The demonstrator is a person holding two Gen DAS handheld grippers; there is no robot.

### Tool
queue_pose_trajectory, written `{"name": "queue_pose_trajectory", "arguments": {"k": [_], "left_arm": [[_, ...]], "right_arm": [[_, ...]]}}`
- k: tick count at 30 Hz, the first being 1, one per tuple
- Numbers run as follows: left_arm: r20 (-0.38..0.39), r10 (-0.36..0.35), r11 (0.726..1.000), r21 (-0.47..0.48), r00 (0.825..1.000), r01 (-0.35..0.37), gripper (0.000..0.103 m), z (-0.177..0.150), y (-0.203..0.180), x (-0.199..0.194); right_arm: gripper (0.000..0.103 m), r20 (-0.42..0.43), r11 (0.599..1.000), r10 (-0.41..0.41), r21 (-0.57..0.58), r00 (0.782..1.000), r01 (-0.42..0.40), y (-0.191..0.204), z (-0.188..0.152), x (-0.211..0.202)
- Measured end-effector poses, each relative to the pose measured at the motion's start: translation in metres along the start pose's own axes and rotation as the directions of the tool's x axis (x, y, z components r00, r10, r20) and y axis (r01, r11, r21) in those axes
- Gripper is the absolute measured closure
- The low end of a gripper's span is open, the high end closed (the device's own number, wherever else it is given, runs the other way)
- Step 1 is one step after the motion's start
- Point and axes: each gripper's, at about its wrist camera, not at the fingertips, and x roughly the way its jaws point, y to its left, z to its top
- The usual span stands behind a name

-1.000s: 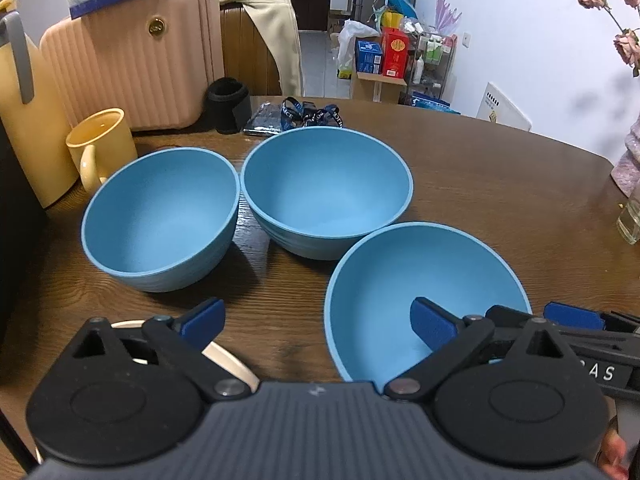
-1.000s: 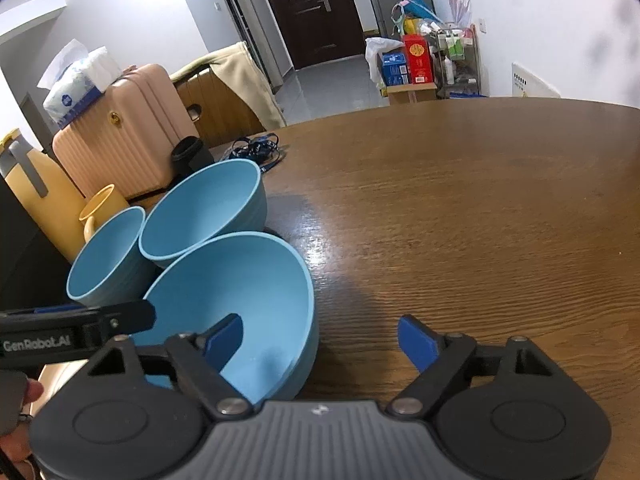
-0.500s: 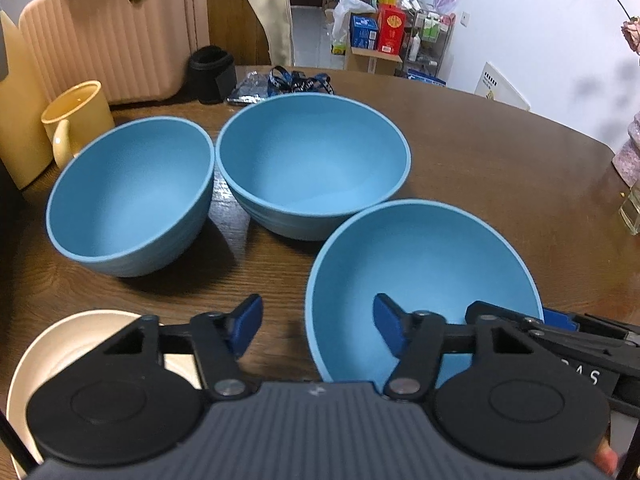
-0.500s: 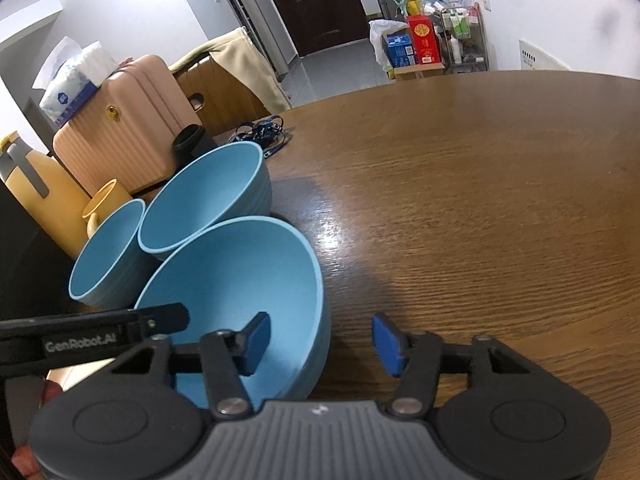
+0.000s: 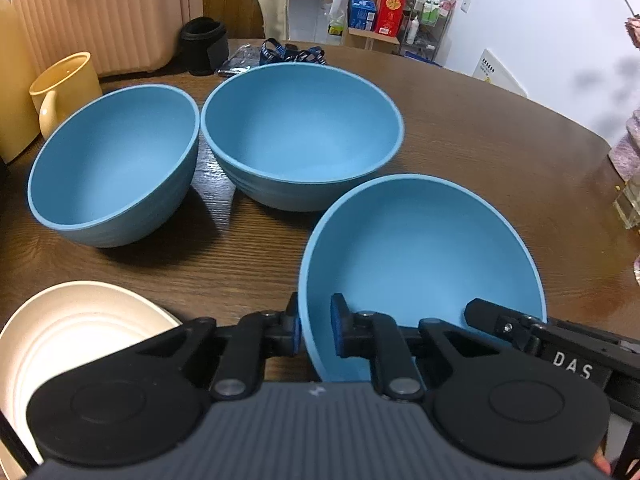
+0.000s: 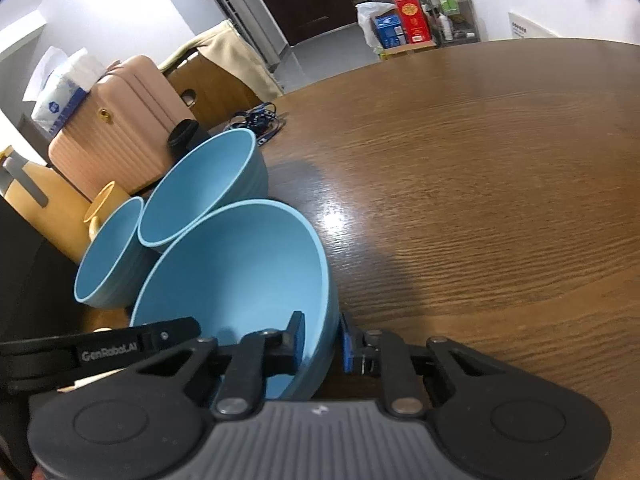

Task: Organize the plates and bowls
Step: 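Close the left gripper on the bowl rim while the right gripper also closes on it, then lift the blue bowl with both grippers and carry it toward the water bottle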

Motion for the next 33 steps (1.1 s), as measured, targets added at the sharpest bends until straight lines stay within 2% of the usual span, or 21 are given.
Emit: {"name": "queue_pose_trajectory", "arguments": {"k": [8, 17, 26, 33], "left_arm": [[0.023, -0.024, 0.999, 0.038, 0.999, 0.023, 0.088, -0.011, -0.026, -0.023], [0.005, -0.051, 0.996, 0.069, 0.999, 0.050, 0.088, -0.033, -0.065, -0.033], [-0.026, -0.070, 0.992, 0.103, 0.997, 0.072, 0.088, -0.057, -0.095, -0.037], [-0.047, -0.066, 0.990, 0.118, 0.997, 0.072, 0.088, -0.067, -0.101, -0.034]], "right_arm": [[0.089, 0.032, 1.000, -0.030, 0.012, 0.999, 0.029, -0.011, -0.007, -0.036], [0.089, 0.041, 0.996, -0.082, 0.045, 0.996, 0.081, -0.036, -0.018, -0.075], [0.089, 0.027, 0.990, -0.118, 0.083, 0.993, 0.116, -0.063, -0.032, -0.094], [0.089, 0.010, 0.988, -0.120, 0.101, 0.993, 0.119, -0.073, -0.041, -0.096]]}}
